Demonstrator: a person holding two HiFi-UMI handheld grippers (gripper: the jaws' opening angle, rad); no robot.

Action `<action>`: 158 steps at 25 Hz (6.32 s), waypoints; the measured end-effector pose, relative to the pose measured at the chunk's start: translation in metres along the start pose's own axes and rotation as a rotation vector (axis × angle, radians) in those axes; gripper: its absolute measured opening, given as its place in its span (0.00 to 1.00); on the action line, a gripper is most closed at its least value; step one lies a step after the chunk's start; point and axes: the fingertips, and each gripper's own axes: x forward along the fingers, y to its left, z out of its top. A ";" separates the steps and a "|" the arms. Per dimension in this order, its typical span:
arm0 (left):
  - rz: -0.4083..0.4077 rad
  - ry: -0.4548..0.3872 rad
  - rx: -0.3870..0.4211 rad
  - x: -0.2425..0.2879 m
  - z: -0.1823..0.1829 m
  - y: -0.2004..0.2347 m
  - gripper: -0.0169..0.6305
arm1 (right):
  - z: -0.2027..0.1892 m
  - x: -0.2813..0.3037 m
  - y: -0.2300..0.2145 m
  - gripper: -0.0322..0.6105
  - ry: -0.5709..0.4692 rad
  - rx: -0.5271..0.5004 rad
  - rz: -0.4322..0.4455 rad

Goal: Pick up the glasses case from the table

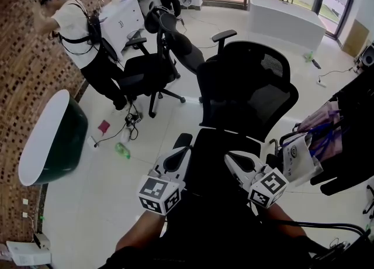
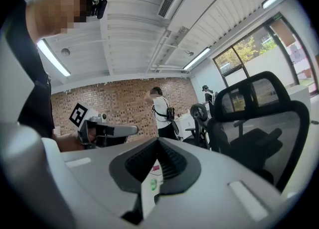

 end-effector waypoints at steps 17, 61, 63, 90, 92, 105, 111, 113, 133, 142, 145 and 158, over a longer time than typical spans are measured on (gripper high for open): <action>0.200 -0.060 -0.072 -0.088 -0.017 0.050 0.03 | -0.024 0.067 0.085 0.05 0.127 -0.054 0.250; 1.554 -0.324 -0.434 -0.701 -0.174 0.112 0.03 | -0.194 0.213 0.676 0.05 0.482 -0.287 1.635; 1.609 -0.339 -0.444 -0.712 -0.171 0.117 0.03 | -0.191 0.226 0.687 0.05 0.492 -0.289 1.686; 2.092 -0.359 -0.587 -0.773 -0.198 0.096 0.03 | -0.236 0.230 0.782 0.05 0.619 -0.286 2.170; 2.103 -0.366 -0.583 -0.784 -0.203 0.082 0.03 | -0.240 0.216 0.794 0.05 0.619 -0.292 2.182; 2.262 -0.440 -0.516 -0.849 -0.230 -0.077 0.03 | -0.248 0.053 0.861 0.05 0.553 -0.358 2.362; 2.356 -0.472 -0.531 -0.860 -0.250 -0.171 0.03 | -0.261 -0.038 0.886 0.05 0.558 -0.360 2.451; 2.403 -0.495 -0.540 -0.863 -0.256 -0.205 0.03 | -0.267 -0.069 0.891 0.05 0.566 -0.365 2.493; 2.792 -0.683 -0.716 -0.857 -0.334 -0.404 0.03 | -0.322 -0.271 0.912 0.05 0.694 -0.470 2.889; 2.826 -0.588 -0.704 -0.955 -0.341 -0.429 0.03 | -0.337 -0.303 1.011 0.05 0.683 -0.374 2.929; 2.831 -0.568 -0.688 -0.992 -0.340 -0.434 0.03 | -0.345 -0.306 1.048 0.05 0.691 -0.353 2.913; 2.885 -0.575 -0.774 -1.066 -0.383 -0.464 0.03 | -0.400 -0.344 1.124 0.05 0.802 -0.400 2.952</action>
